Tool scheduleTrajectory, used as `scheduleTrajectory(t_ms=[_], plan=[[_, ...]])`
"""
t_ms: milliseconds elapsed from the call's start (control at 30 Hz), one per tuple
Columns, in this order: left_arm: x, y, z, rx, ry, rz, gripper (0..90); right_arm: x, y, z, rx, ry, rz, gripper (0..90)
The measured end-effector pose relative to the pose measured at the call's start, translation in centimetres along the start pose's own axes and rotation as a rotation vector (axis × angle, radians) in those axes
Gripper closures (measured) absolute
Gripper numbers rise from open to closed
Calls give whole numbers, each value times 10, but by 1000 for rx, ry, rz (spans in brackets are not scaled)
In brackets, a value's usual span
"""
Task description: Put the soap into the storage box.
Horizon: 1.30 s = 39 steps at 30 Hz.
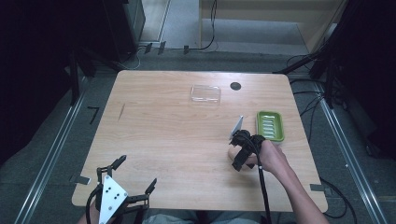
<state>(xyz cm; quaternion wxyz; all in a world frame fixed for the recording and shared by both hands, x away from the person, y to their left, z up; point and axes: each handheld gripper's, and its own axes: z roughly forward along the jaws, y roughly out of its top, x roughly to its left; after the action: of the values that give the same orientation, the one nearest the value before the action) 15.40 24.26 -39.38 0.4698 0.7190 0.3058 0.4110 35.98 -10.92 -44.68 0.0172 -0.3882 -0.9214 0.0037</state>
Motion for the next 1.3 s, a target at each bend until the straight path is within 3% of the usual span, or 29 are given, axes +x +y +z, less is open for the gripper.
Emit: scheduleTrajectory(t_ms=[367,733,967,1300], plan=[[0,0,0,1,0,0,0,-6,11,10,-25,27,26,0],[1,0,0,0,1,-3,0,-7,22,20,-33,20,36,0],[1,0,-1,-3,-1,-2,0,-6,22,21,-28,10,44,135],[0,0,-1,-4,0,-1,0,-5,22,22,-24,-17,40,211]])
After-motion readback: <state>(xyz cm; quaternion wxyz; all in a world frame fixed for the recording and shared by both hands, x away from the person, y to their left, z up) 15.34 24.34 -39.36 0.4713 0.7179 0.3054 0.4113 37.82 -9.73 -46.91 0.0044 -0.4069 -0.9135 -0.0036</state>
